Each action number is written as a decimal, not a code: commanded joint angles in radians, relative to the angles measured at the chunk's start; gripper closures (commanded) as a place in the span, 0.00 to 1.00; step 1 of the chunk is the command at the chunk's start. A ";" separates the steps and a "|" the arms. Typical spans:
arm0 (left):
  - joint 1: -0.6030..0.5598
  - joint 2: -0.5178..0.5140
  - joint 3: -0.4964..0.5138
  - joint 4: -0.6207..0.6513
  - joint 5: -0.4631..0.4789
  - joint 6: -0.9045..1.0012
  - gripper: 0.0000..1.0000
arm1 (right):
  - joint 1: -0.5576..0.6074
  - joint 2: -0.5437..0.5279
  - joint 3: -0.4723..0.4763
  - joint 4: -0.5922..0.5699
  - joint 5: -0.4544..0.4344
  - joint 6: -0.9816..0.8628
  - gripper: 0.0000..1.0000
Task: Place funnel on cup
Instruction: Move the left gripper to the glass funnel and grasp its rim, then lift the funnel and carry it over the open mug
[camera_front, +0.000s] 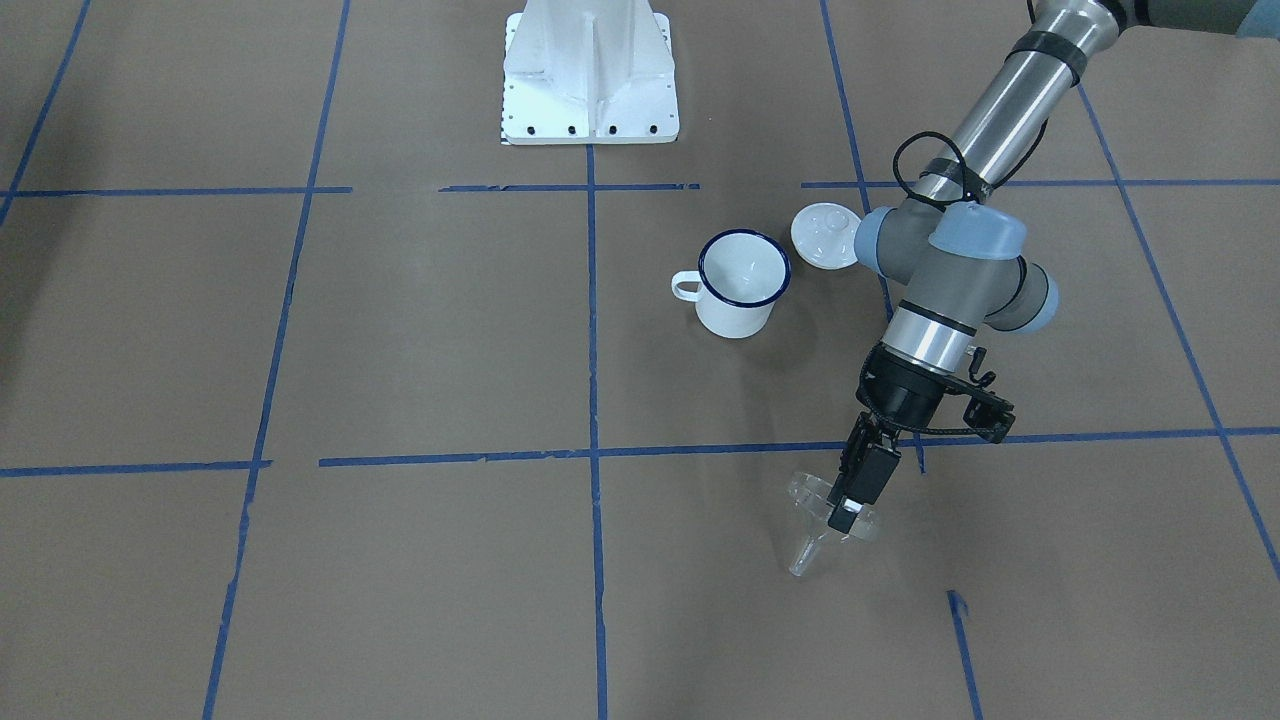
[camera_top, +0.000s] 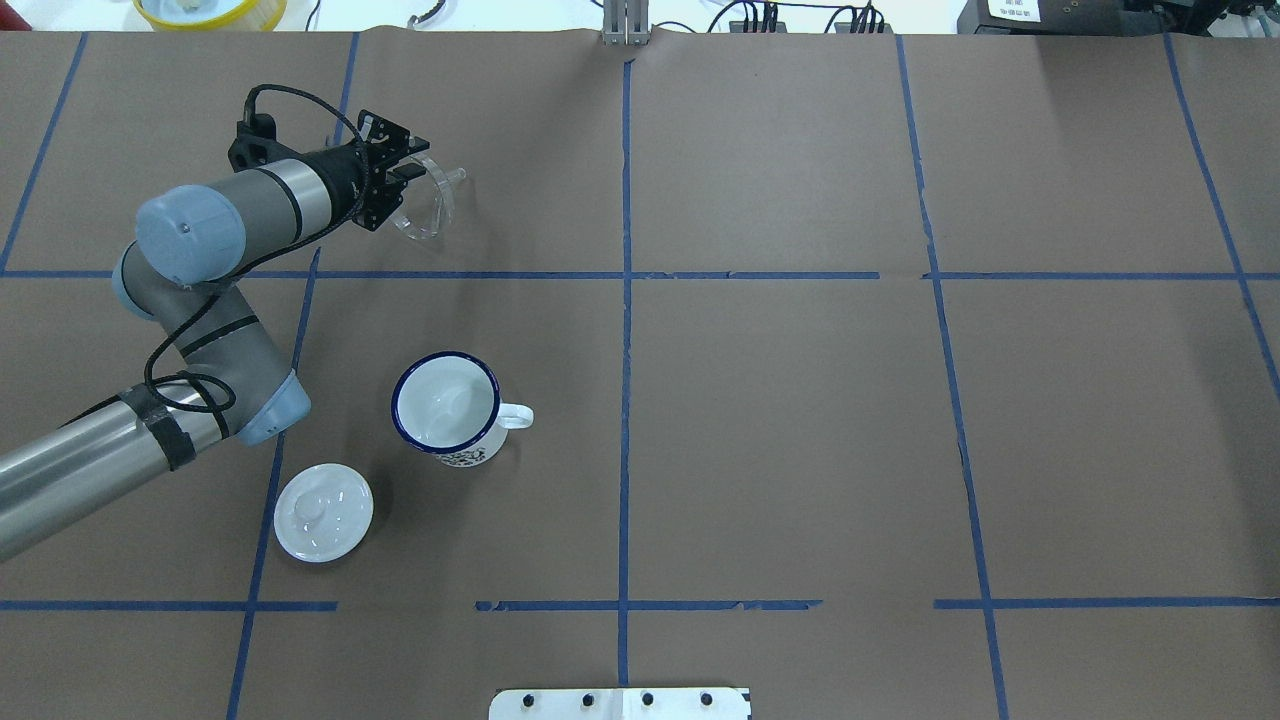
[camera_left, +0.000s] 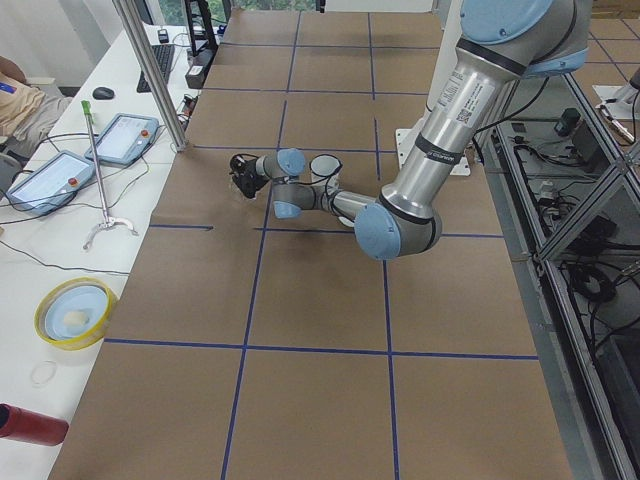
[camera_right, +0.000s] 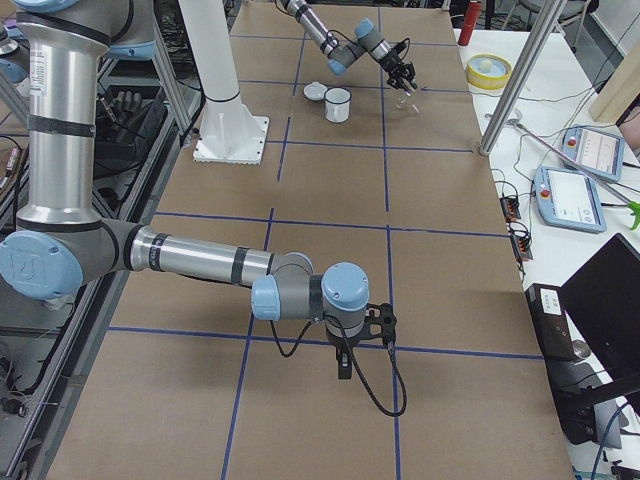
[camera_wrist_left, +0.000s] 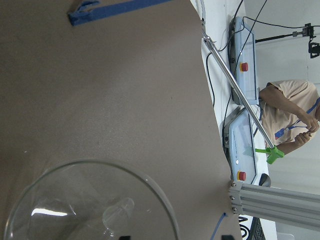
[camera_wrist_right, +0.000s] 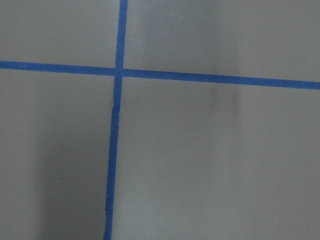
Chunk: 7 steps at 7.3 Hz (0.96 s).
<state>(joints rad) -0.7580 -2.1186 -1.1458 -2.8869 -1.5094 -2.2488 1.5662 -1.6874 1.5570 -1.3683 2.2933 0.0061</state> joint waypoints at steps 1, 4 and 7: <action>-0.029 -0.024 -0.011 0.006 -0.006 0.008 1.00 | 0.000 0.000 0.000 0.000 -0.002 0.000 0.00; -0.046 -0.030 -0.324 0.432 -0.121 0.017 1.00 | 0.000 0.000 0.000 0.000 0.000 0.000 0.00; -0.040 -0.059 -0.686 1.058 -0.285 0.102 1.00 | 0.000 0.000 0.001 0.000 -0.002 0.000 0.00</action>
<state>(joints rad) -0.8001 -2.1586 -1.6965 -2.0922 -1.7331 -2.1890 1.5662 -1.6873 1.5572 -1.3683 2.2923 0.0062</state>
